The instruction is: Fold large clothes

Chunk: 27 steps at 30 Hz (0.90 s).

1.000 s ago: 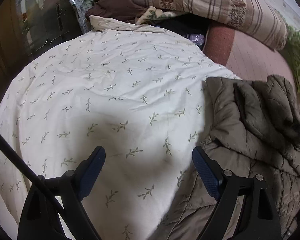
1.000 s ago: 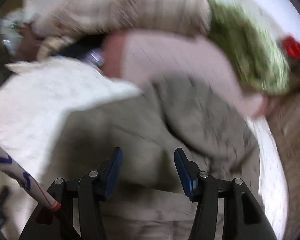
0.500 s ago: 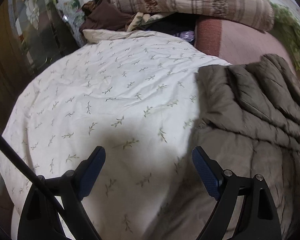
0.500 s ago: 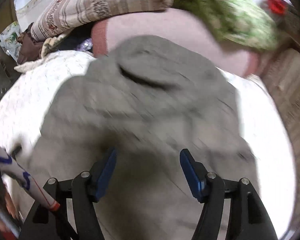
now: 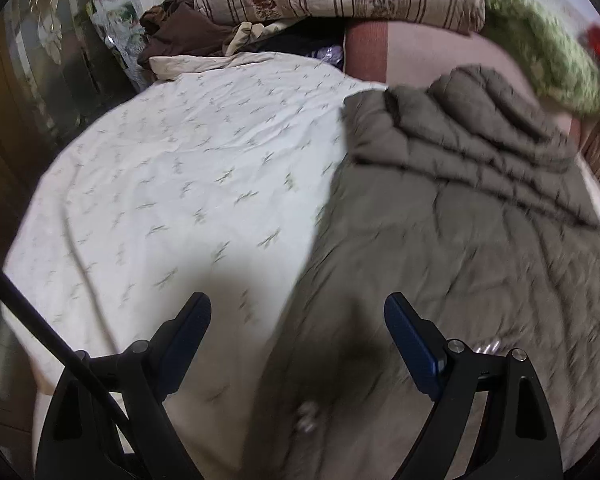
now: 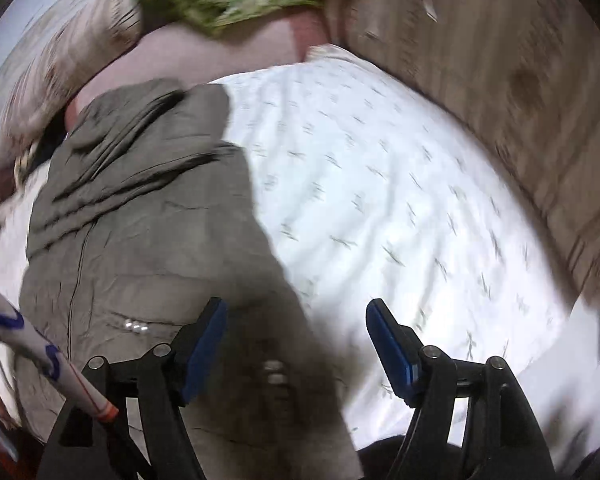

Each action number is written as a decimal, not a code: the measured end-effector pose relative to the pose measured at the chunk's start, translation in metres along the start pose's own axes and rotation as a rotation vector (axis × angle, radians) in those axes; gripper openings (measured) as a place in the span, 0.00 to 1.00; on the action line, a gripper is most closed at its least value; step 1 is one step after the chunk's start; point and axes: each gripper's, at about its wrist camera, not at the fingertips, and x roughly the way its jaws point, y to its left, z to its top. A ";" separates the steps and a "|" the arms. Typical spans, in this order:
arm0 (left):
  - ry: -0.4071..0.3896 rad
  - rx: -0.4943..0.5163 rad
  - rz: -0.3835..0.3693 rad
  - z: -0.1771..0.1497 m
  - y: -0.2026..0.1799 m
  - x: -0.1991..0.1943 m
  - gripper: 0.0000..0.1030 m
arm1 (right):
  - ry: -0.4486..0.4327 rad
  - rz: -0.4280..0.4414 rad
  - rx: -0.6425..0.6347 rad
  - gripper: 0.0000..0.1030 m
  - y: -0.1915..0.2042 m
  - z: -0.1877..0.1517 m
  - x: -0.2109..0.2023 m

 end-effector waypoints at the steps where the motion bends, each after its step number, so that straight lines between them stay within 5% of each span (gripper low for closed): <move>1: 0.002 0.015 0.022 -0.004 -0.001 -0.002 0.85 | 0.002 0.010 0.020 0.75 -0.005 -0.002 0.004; 8: 0.019 0.055 0.087 -0.025 -0.001 -0.014 0.85 | 0.014 0.079 0.048 0.75 -0.010 -0.012 0.028; 16: 0.065 0.037 0.047 -0.034 -0.009 -0.008 0.85 | 0.052 0.175 0.085 0.77 -0.010 -0.015 0.056; 21: 0.118 -0.021 -0.076 -0.037 -0.002 0.008 0.85 | 0.033 0.169 0.053 0.83 0.003 -0.022 0.061; 27: 0.189 -0.099 -0.208 -0.049 0.004 0.027 0.85 | 0.001 0.062 -0.037 0.83 0.028 -0.031 0.056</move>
